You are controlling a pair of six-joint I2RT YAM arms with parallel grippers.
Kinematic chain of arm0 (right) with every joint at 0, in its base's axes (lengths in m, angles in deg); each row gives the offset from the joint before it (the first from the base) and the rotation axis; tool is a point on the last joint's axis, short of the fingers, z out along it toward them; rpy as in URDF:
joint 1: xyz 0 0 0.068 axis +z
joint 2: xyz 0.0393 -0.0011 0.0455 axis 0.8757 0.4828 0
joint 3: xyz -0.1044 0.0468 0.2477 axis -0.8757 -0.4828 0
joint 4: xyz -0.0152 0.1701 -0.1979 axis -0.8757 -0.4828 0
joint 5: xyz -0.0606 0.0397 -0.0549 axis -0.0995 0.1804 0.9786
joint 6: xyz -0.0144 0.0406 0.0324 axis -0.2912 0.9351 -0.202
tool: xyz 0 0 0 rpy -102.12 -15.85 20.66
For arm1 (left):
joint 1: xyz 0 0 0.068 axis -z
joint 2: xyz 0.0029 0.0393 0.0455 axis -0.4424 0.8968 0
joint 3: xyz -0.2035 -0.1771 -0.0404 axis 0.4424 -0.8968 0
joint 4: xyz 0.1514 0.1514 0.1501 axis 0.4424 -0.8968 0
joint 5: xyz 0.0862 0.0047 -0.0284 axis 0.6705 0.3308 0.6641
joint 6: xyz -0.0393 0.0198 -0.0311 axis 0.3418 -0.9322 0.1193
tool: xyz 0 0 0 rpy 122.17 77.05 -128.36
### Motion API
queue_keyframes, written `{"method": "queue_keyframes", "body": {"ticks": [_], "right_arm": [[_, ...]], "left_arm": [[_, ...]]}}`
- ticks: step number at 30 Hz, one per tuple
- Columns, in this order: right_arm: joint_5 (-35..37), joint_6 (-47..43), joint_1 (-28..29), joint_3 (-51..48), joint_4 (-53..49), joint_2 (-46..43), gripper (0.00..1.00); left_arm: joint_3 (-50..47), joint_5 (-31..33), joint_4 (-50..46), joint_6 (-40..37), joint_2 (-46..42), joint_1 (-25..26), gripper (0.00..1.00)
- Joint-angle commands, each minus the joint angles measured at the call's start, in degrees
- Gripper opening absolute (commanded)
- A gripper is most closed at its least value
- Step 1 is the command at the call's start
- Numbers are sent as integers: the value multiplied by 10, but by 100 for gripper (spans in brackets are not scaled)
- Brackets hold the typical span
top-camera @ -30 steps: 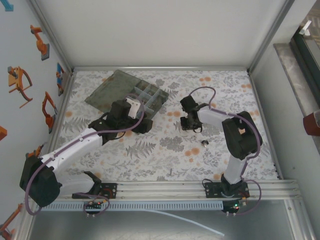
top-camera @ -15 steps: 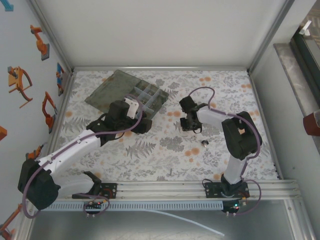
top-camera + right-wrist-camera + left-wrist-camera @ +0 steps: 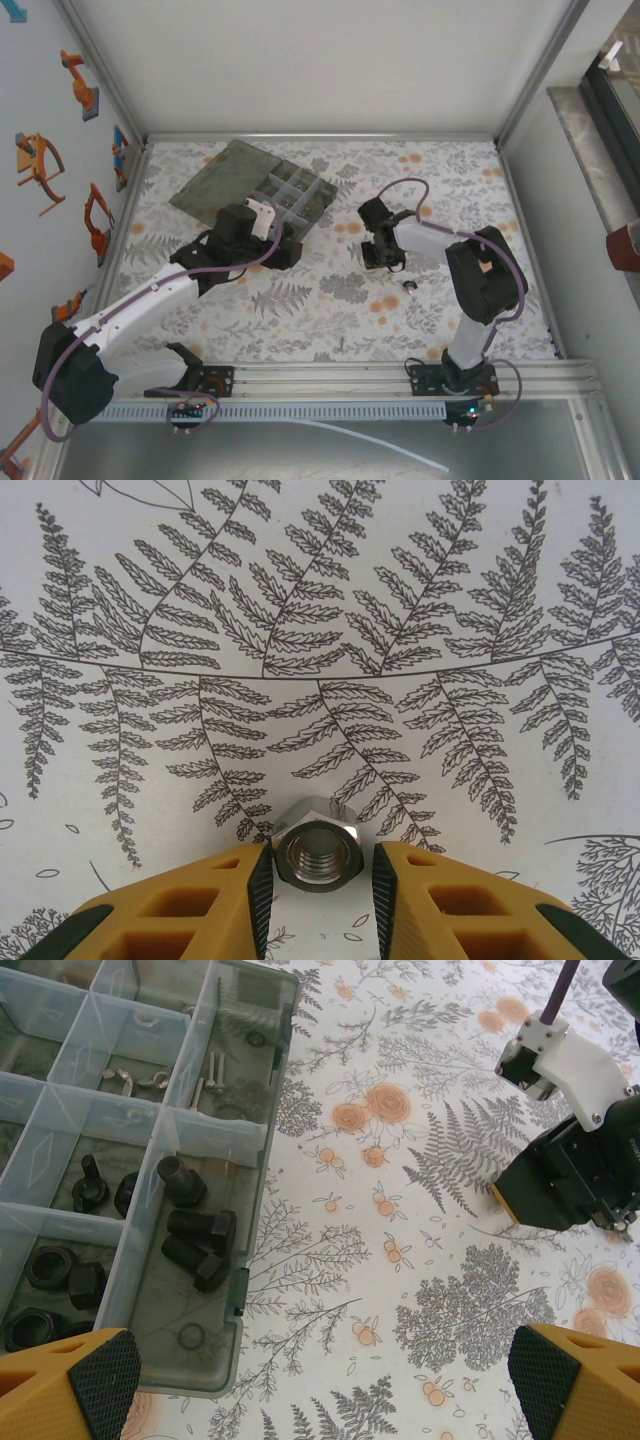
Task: Sort the screws and nuts into containers
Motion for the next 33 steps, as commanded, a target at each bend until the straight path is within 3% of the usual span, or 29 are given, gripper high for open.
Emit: {"method": "queue_keyframes", "body": {"ticks": [1, 10, 17, 22, 24, 28, 33], "right_arm": [[14, 1, 4, 2, -16, -2, 30], [-3, -26, 4, 39, -6, 17, 24], [-50, -91, 4, 102, 24, 20, 20], [-81, -135, 4, 206, 28, 54, 20], [-106, -149, 4, 264, 23, 88, 20], [-149, -158, 4, 361, 27, 157, 20], [-180, -153, 4, 450, 56, 227, 20]], "left_arm": [[-3, -6, 9, 10, -8, 0, 97], [-2, 6, 4, 7, -15, 1, 97], [18, 66, -20, 7, 1, 0, 97], [54, 112, -49, 42, 31, -24, 97], [64, 96, -51, 63, 48, -46, 97], [74, 3, -18, 88, 83, -93, 97], [92, -52, 16, 98, 113, -107, 97]]}}
